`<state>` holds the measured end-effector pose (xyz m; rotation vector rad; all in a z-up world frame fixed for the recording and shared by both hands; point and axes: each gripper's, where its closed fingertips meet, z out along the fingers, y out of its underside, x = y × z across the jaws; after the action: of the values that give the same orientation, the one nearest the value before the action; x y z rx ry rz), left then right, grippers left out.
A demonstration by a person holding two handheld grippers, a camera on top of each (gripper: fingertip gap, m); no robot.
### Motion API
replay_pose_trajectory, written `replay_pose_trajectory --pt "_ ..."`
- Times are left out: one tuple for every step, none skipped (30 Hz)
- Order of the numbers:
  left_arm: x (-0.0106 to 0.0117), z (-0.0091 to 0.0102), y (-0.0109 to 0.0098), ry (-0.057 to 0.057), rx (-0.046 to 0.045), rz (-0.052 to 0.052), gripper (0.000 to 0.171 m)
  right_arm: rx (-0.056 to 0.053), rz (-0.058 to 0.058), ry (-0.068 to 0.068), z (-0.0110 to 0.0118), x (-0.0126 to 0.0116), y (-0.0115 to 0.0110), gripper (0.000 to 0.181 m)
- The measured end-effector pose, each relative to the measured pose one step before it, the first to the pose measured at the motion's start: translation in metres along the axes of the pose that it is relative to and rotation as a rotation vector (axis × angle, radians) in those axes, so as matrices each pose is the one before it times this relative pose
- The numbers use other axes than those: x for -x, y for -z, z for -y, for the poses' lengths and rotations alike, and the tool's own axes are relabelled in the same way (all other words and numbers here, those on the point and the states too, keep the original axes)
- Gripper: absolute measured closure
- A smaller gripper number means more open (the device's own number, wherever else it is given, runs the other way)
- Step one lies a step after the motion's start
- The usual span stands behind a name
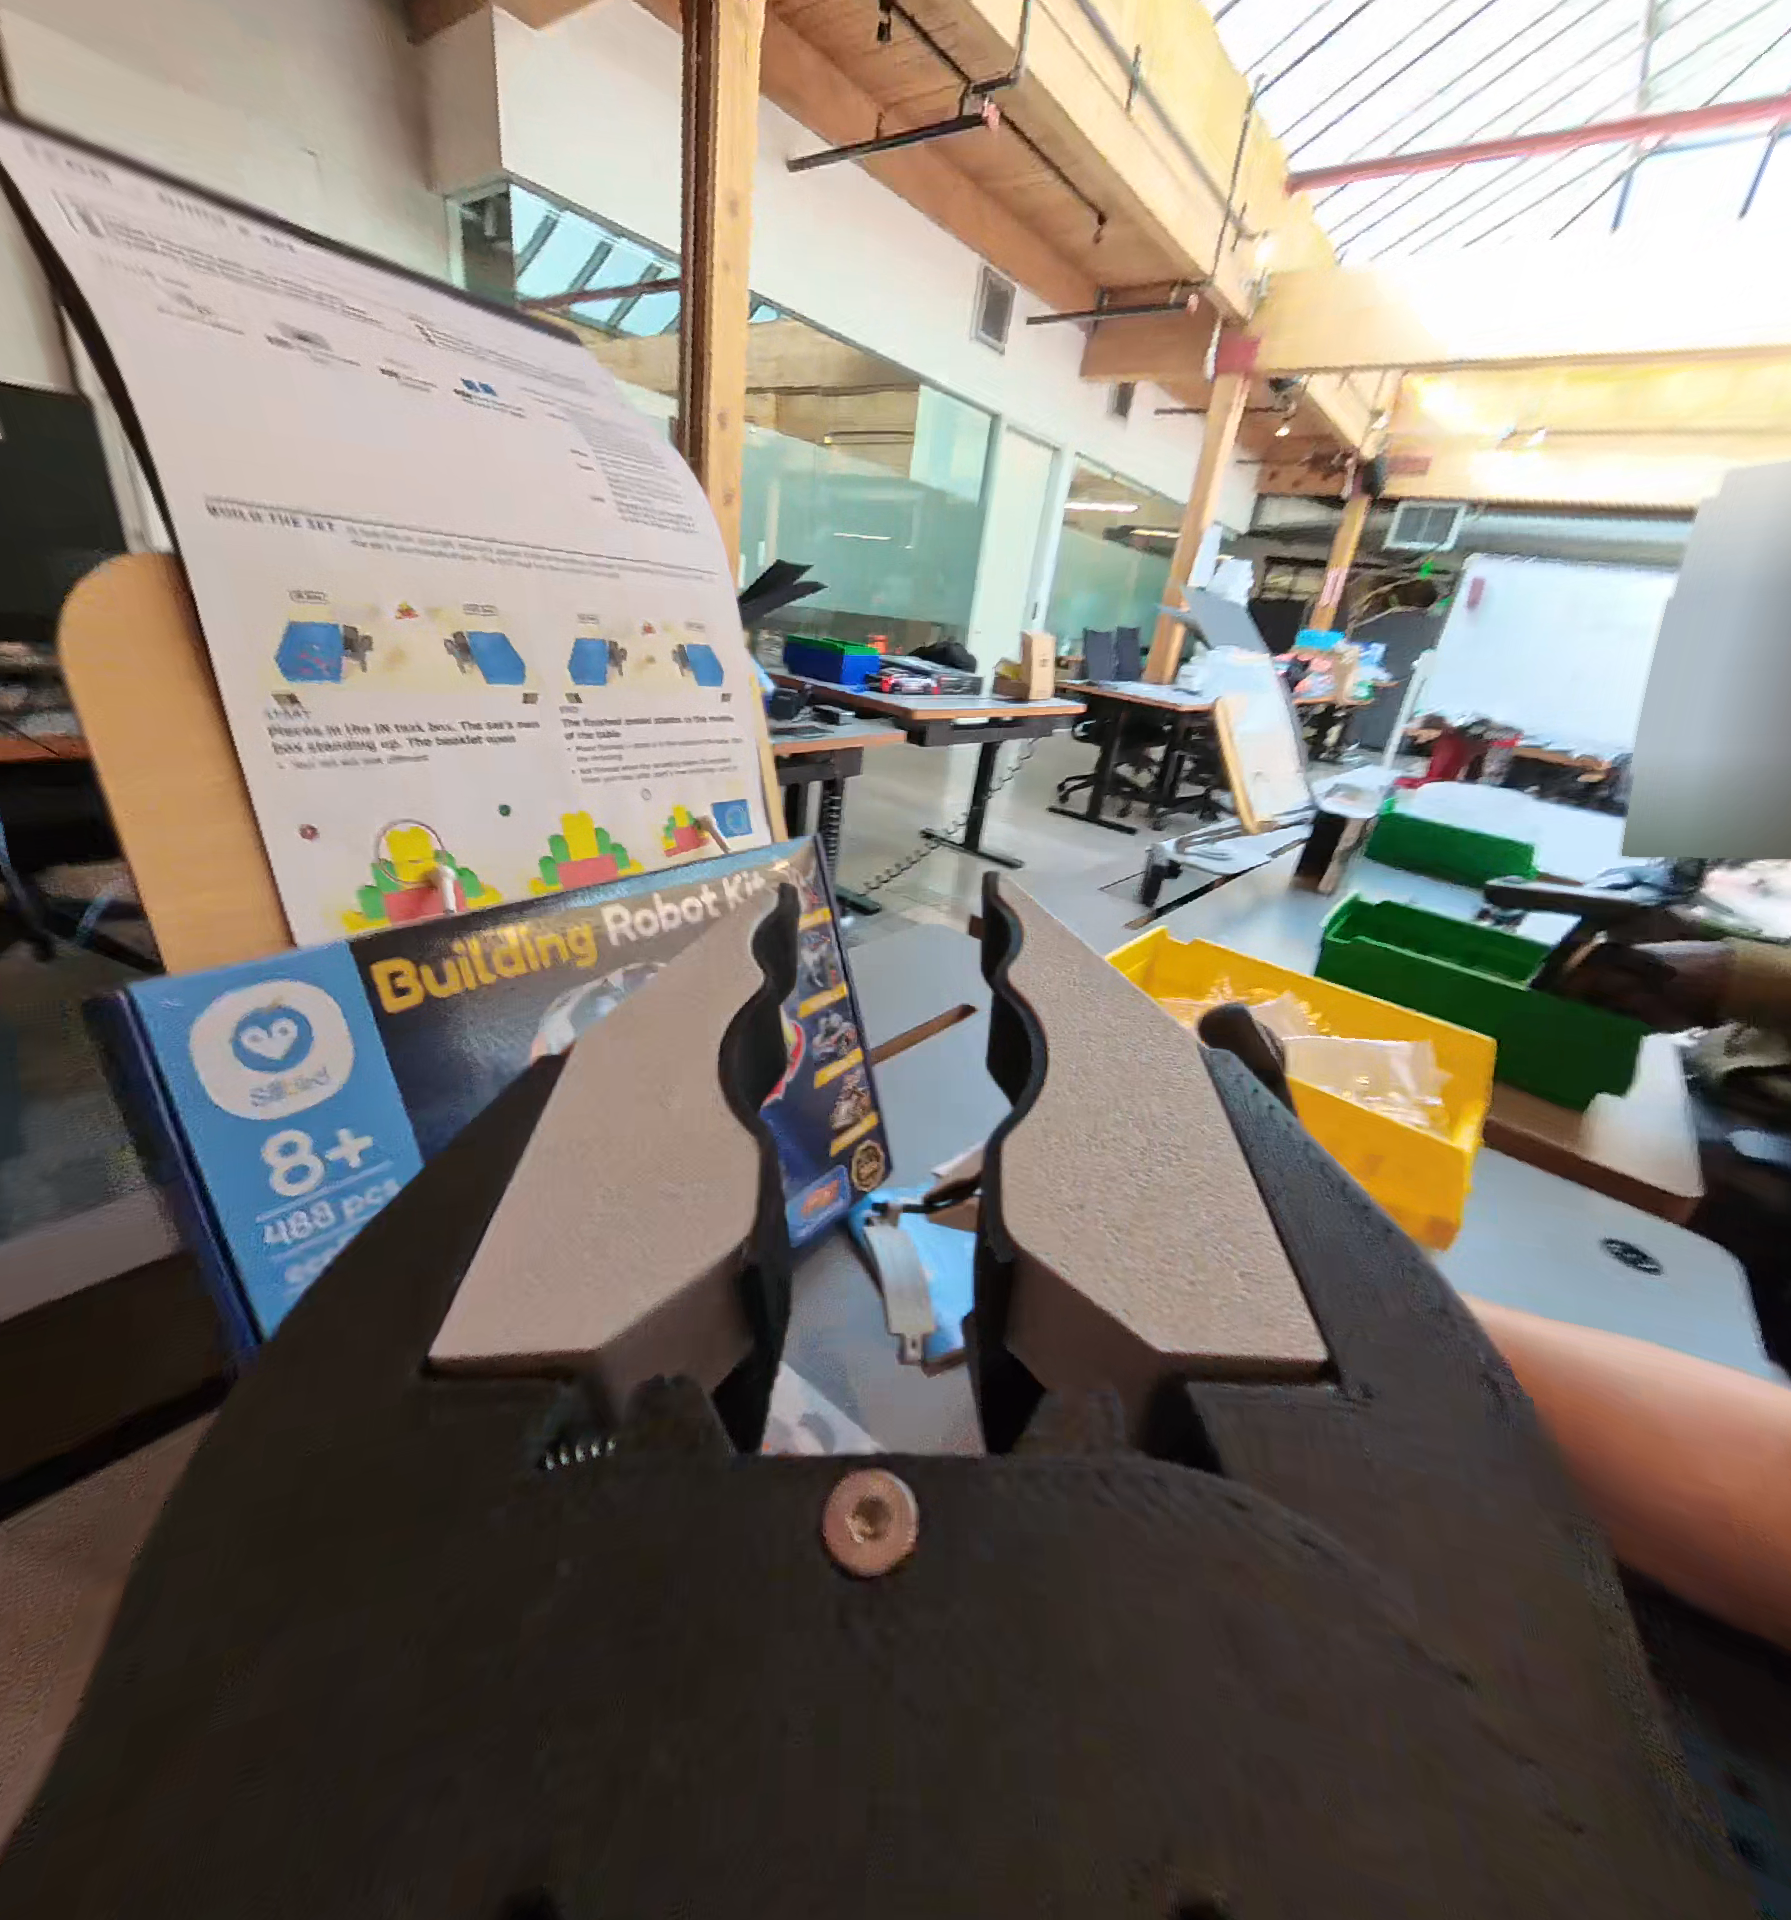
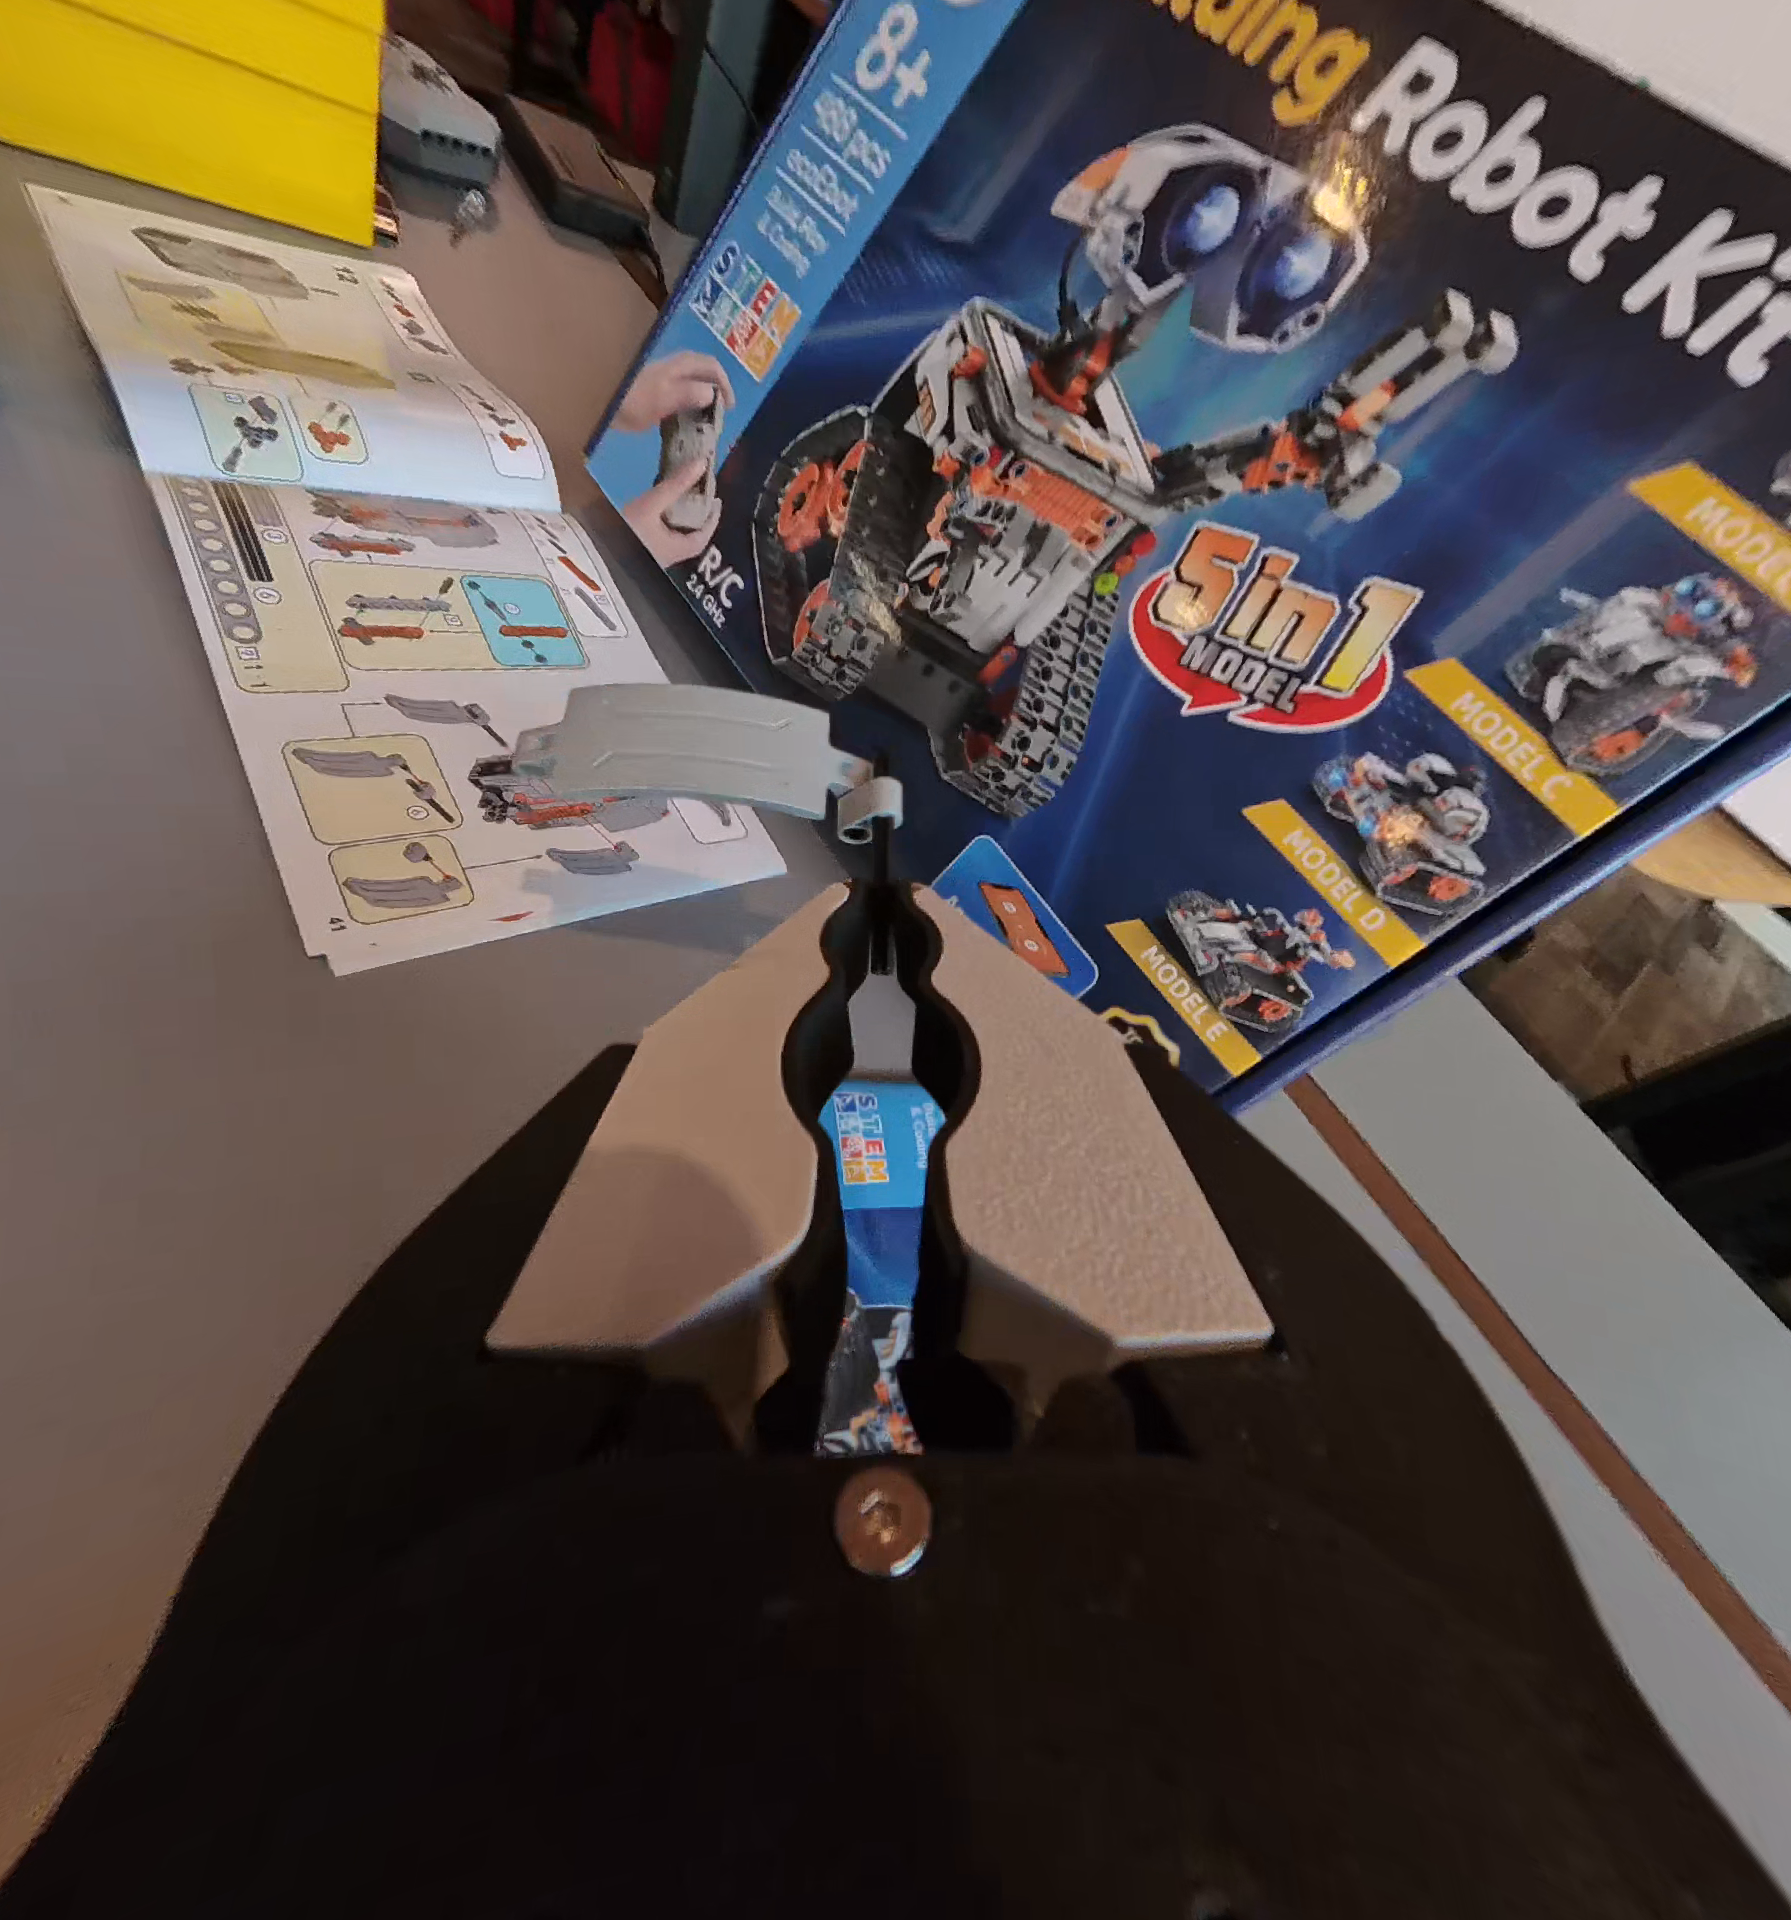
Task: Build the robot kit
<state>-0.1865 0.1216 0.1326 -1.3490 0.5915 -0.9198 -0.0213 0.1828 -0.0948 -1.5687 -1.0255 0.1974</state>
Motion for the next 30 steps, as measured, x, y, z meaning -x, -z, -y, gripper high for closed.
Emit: replay_pose_trajectory --pt "0.00473 -0.00460 0.00193 0.0325 0.00885 -0.0025 0.140 0.0016 0.0079 -0.0246 -0.00158 0.00022 -0.00138 0.179" --pt "0.00588 -0.00426 0.00167 0.0266 0.01696 0.0076 0.140 -0.0056 0.0044 -0.0270 -0.00069 -0.00026 -0.00148 0.179" --pt "0.00613 -0.00317 0.00168 0.0193 0.01808 0.0141 0.140 -0.0014 -0.0007 -0.0290 -0.00124 -0.00115 -0.00145 0.179" --pt "0.00617 -0.00154 0.00196 0.0148 0.01137 0.0188 0.140 0.0050 0.0024 -0.0291 -0.00214 -0.00066 -0.00163 0.179" --pt "0.00520 0.00037 0.00225 0.0144 0.00103 0.0178 0.140 0.0041 0.0101 -0.0218 -0.00205 0.00069 -0.00140 0.179" --pt "0.00364 0.00196 0.00260 0.0164 -0.00959 0.0092 0.140 0.0013 0.0112 -0.0098 -0.00167 0.00118 -0.00099 0.179" --pt "0.00130 0.00313 0.00267 0.0180 -0.01580 -0.0023 0.140 0.0039 0.0075 0.0002 -0.00209 0.00105 -0.00066 0.179" --pt "0.00000 0.00287 0.00262 0.0166 -0.01310 -0.0080 0.140 0.0028 0.0118 0.0093 -0.00175 0.00212 -0.00032 0.179" --pt "0.00023 0.00153 0.00236 0.0123 -0.00392 -0.0034 0.140 -0.0034 0.0222 0.0171 -0.00052 0.00426 -0.00014 0.179" --pt "0.00143 0.00040 0.00223 0.0071 0.00508 0.0072 0.140 -0.0061 0.0206 0.0191 0.00029 0.00447 -0.00009 0.179" --pt "0.00225 -0.00020 0.00204 0.0023 0.00976 0.0146 0.140 -0.0040 0.0085 0.0173 0.00042 0.00257 -0.00008 0.179" --pt "0.00198 0.00013 0.00204 -0.0016 0.00945 0.0156 0.140 0.0011 -0.0014 0.0116 0.00014 0.00082 -0.00026 0.179" --pt "0.00126 0.00059 0.00206 -0.0033 0.00649 0.0130 0.140 0.0018 -0.0038 0.0055 0.00017 0.00033 -0.00046 0.179" --pt "0.00029 0.00113 0.00186 -0.0019 0.00194 0.0087 0.139 -0.0001 -0.0012 0.0015 0.00048 0.00052 -0.00051 0.179" --pt "-0.00084 0.00173 0.00167 0.0016 -0.00297 0.0021 0.139 -0.0018 0.0004 0.0014 0.00059 0.00080 -0.00053 0.179" --pt "-0.00219 0.00189 0.00152 0.0046 -0.00512 -0.0054 0.139 -0.0011 0.0003 0.0020 0.00040 0.00070 -0.00057 0.179" --pt "-0.00275 0.00150 0.00112 0.0057 -0.00397 -0.0091 0.139 0.0033 0.0011 0.0024 -0.00045 0.00078 -0.00056 0.179" --pt "-0.00261 0.00093 0.00102 0.0054 -0.00107 -0.0077 0.139 0.0067 0.0022 0.0043 -0.00097 0.00089 -0.00042 0.179" --pt "-0.00229 0.00058 0.00070 0.0031 0.00113 -0.0048 0.139 0.0065 -0.0016 0.0071 -0.00099 0.00036 -0.00004 0.179" --pt "-0.00189 0.00036 0.00072 -0.0004 0.00197 -0.0017 0.139 0.0043 -0.0027 0.0076 -0.00045 0.00016 0.00010 0.179" --pt "-0.00151 0.00031 0.00045 -0.0029 0.00250 0.0007 0.139 0.0024 -0.0001 0.0054 0.00000 0.00062 0.00004 0.179" --pt "-0.00136 0.00024 0.00056 -0.0038 0.00177 0.0009 0.139 0.0002 0.0004 0.0045 0.00043 0.00062 0.00002 0.179" --pt "-0.00146 0.00025 0.00033 -0.0029 0.00083 -0.0015 0.139 -0.0016 0.0013 0.0055 0.00061 0.00071 -0.00014 0.179" --pt "-0.00191 0.00024 0.00020 -0.0008 0.00058 -0.0049 0.138 -0.0016 0.0019 0.0057 0.00075 0.00088 -0.00011 0.179" --pt "-0.00181 0.00013 0.00011 0.0016 0.00112 -0.0070 0.139 -0.0002 0.0031 0.0059 0.00057 0.00117 -0.00019 0.179" --pt "-0.00169 -0.00006 0.00001 0.0032 0.00222 -0.0072 0.139 0.0003 0.0022 0.0087 0.00044 0.00104 -0.00006 0.179" --pt "-0.00143 -0.00008 -0.00007 0.0035 0.00184 -0.0060 0.139 0.0033 0.0025 0.0134 0.00005 0.00095 0.00004 0.179" --pt "-0.00115 0.00015 -0.00015 0.0030 0.00055 -0.0052 0.139 0.0082 -0.0005 0.0154 -0.00078 0.00038 0.00025 0.179" --pt "-0.00148 -0.00001 -0.00024 0.0024 -0.00002 -0.0053 0.139 0.0075 -0.0045 0.0131 -0.00082 -0.00017 0.00041 0.179" --pt "-0.00157 -0.00005 -0.00038 0.0019 0.00052 -0.0052 0.139 0.0011 -0.0029 0.0070 0.00013 -0.00007 0.00062 0.179"
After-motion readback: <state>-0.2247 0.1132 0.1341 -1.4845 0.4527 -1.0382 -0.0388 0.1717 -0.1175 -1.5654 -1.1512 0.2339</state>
